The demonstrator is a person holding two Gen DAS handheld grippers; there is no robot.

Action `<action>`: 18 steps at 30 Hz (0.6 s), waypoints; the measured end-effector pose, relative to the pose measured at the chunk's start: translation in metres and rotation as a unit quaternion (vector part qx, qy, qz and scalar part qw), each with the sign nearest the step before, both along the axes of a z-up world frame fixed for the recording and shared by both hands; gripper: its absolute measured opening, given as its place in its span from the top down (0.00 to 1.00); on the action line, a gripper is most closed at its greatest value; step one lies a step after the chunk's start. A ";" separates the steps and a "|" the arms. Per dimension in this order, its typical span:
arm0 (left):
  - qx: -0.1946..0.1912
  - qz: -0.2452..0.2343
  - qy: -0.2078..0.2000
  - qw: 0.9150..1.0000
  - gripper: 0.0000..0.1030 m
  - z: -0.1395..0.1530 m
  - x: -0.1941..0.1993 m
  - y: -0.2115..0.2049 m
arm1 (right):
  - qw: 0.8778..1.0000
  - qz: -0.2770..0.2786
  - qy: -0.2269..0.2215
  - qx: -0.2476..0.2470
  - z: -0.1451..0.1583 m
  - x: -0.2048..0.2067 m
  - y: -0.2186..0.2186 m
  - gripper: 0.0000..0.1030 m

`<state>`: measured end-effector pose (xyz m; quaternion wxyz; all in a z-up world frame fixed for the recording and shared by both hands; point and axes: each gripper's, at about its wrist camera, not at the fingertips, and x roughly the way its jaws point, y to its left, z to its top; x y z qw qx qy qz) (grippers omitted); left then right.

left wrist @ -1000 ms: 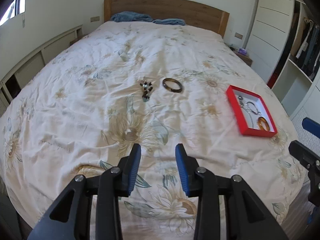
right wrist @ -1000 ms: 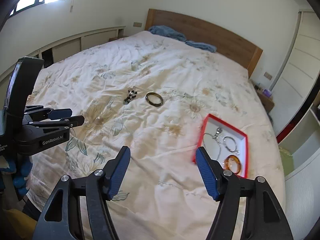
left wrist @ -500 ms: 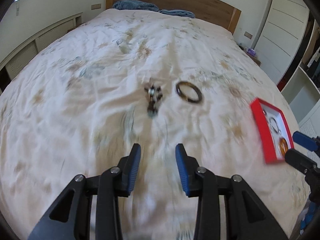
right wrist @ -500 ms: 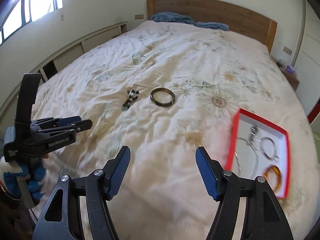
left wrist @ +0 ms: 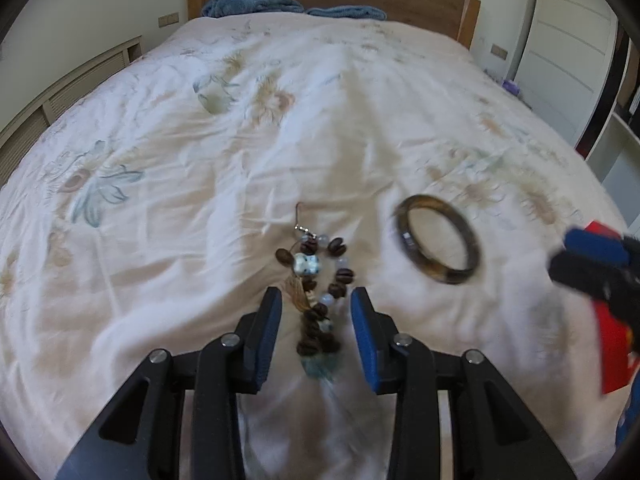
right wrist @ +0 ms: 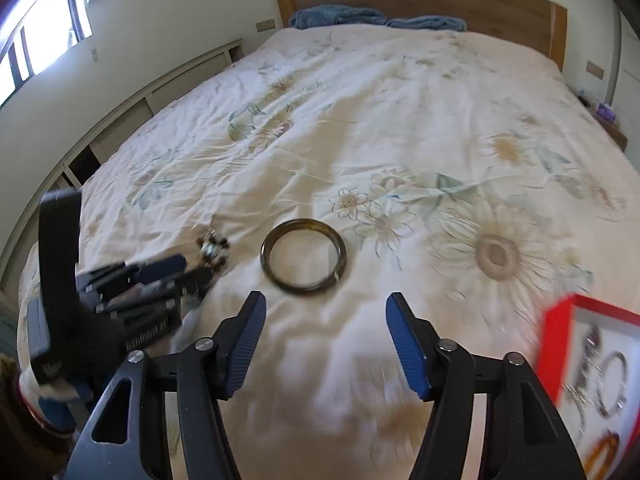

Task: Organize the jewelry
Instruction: 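Grasp the beaded earring with the left tool while the right tool grasps the dark brown bangle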

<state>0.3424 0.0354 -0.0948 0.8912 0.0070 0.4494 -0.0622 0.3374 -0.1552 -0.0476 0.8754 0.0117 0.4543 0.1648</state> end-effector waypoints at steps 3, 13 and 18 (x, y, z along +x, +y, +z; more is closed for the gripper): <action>0.010 -0.006 0.004 1.000 0.67 -0.014 0.008 -0.002 | 1.000 0.001 0.010 -0.002 -0.017 0.027 0.009 0.56; -0.031 -0.008 0.005 0.999 0.85 -0.027 0.012 0.008 | 0.999 -0.005 0.046 -0.022 -0.067 0.073 0.021 0.67; -0.049 -0.006 0.001 0.999 0.91 -0.023 0.010 0.011 | 0.999 0.004 0.045 -0.018 -0.074 0.077 0.022 0.90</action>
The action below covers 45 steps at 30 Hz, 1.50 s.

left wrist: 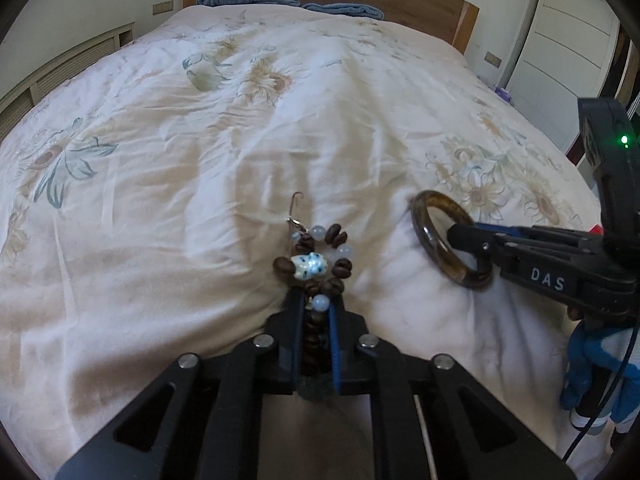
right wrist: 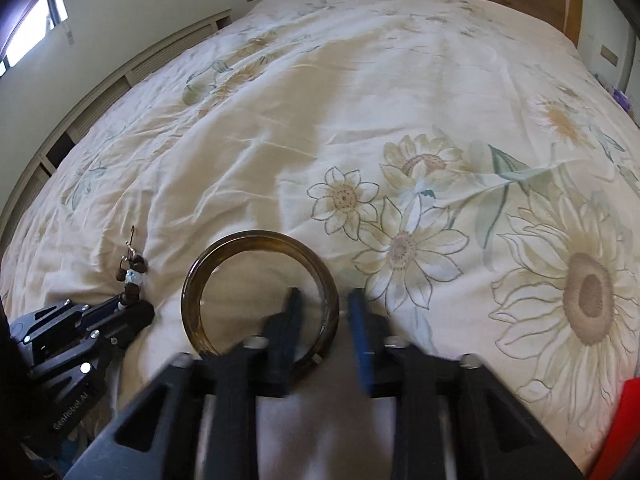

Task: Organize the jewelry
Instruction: 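Grasp the beaded earring with the left tool while the right tool grasps the dark brown bangle, then carry the earring and dark bangle over the red box with both tools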

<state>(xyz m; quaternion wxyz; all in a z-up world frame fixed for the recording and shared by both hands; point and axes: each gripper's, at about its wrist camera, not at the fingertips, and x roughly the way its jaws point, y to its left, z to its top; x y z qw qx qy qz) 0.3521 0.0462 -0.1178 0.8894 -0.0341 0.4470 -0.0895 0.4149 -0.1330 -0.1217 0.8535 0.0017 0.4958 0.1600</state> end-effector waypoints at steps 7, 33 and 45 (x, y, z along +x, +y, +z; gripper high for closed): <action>-0.024 0.001 -0.002 1.000 0.91 0.023 -0.022 0.000 | 1.000 0.001 -0.014 0.016 0.022 -0.033 -0.010 0.91; -0.026 -0.038 -0.063 0.997 0.91 0.160 -0.217 -0.046 | 0.996 -0.027 -0.074 0.031 0.153 -0.279 -0.081 0.91; -0.030 -0.074 -0.056 0.995 0.91 0.167 -0.269 -0.107 | 0.993 -0.069 -0.094 0.034 0.167 -0.352 -0.136 0.91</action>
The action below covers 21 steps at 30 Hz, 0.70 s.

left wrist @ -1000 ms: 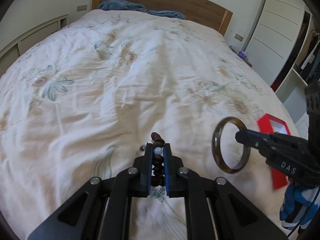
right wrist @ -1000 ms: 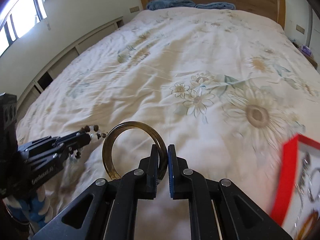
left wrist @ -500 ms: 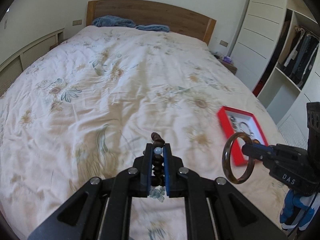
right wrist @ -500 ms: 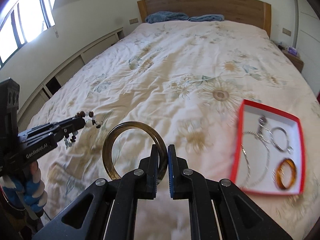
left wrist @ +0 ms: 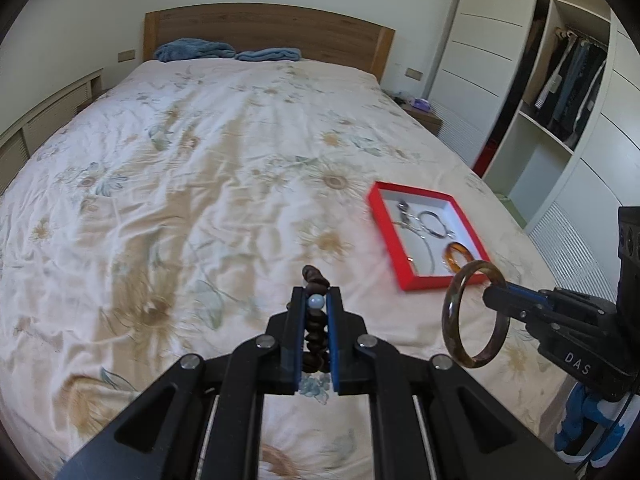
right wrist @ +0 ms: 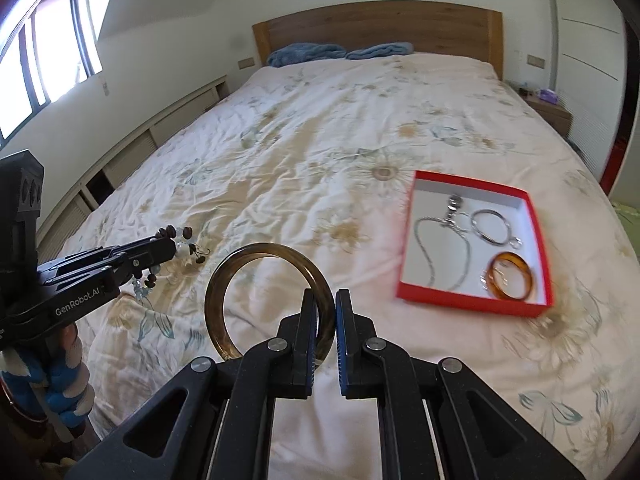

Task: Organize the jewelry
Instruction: 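Carry the earring and dark bangle over the red box with both tools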

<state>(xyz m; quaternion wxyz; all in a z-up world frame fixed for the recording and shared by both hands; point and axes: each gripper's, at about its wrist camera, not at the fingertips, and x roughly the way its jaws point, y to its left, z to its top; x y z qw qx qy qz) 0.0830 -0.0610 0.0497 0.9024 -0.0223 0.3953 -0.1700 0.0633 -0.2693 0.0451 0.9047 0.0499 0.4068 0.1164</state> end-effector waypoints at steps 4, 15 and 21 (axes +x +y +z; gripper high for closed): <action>0.007 -0.013 0.003 1.000 0.91 -0.001 -0.009 -0.023 | 1.000 -0.013 -0.004 0.000 0.001 -0.016 -0.017 0.91; 0.018 -0.027 0.020 0.999 0.91 -0.008 -0.020 -0.067 | 0.998 -0.055 -0.015 -0.022 0.006 -0.046 -0.050 0.91; 0.028 -0.026 0.029 0.999 0.91 -0.014 -0.015 -0.080 | 0.997 -0.067 -0.019 -0.025 0.004 -0.047 -0.063 0.91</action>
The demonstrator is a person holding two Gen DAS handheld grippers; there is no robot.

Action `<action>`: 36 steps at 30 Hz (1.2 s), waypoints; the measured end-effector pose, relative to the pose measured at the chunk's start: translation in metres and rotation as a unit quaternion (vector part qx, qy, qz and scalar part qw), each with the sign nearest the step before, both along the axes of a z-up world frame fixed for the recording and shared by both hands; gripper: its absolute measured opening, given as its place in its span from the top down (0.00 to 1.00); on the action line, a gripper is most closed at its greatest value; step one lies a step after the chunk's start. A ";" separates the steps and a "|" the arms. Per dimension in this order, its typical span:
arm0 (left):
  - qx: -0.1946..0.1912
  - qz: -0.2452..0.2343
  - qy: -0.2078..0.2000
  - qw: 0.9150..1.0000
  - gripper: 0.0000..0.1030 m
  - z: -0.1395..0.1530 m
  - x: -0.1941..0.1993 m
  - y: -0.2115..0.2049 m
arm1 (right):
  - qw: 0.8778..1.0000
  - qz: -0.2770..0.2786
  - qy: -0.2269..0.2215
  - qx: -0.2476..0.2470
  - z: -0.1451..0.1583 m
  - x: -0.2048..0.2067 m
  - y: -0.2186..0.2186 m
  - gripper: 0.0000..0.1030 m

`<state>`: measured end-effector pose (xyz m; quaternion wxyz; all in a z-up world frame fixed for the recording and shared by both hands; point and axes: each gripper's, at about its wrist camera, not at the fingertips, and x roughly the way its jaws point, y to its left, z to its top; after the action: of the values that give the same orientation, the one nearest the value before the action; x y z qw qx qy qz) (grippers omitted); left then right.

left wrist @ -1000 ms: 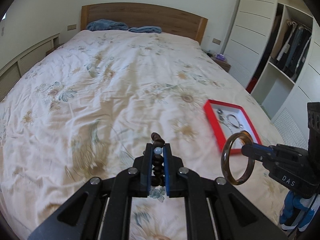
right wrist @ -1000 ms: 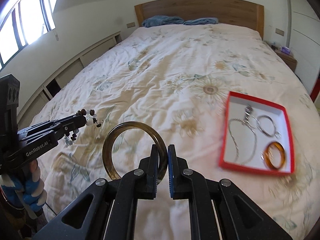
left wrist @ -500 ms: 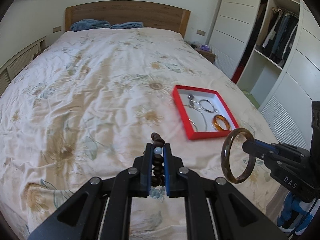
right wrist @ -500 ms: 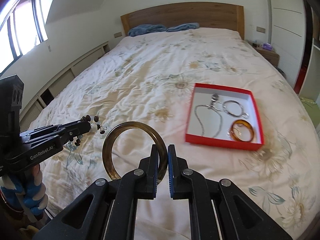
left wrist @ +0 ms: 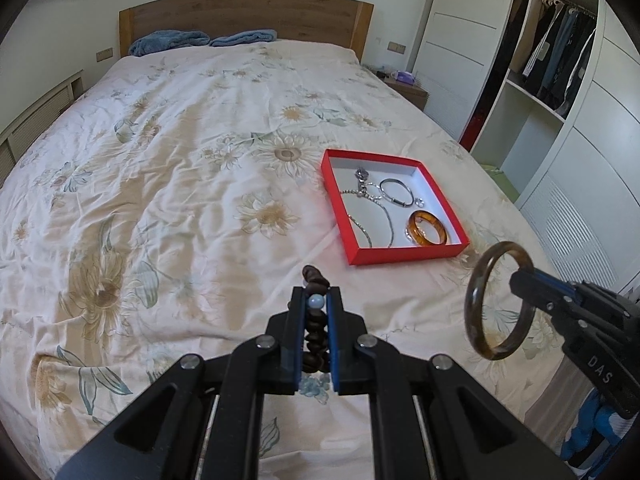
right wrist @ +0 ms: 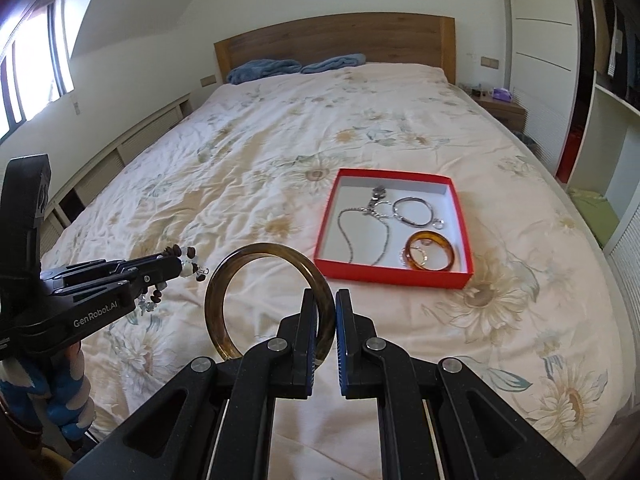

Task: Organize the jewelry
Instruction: 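Carry the earring and dark bangle over the red box with both tools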

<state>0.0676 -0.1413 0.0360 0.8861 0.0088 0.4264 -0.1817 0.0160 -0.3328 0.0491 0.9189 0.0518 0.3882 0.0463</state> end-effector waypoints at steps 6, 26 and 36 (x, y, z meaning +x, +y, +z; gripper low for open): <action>0.005 -0.004 0.010 1.000 0.91 -0.009 0.010 -0.012 | 1.000 -0.004 -0.003 -0.009 -0.004 0.005 -0.012 0.91; 0.017 -0.016 0.044 0.999 0.91 -0.041 0.047 -0.040 | 1.000 -0.009 0.027 0.012 -0.038 0.050 -0.036 0.91; 0.005 -0.037 0.031 0.999 0.91 -0.034 0.081 -0.062 | 0.999 -0.030 0.034 0.009 -0.047 0.082 -0.064 0.91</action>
<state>0.1485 -0.2032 0.0020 0.8652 0.0234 0.4539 -0.2119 0.0977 -0.3967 0.0018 0.9057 0.0731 0.4170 0.0203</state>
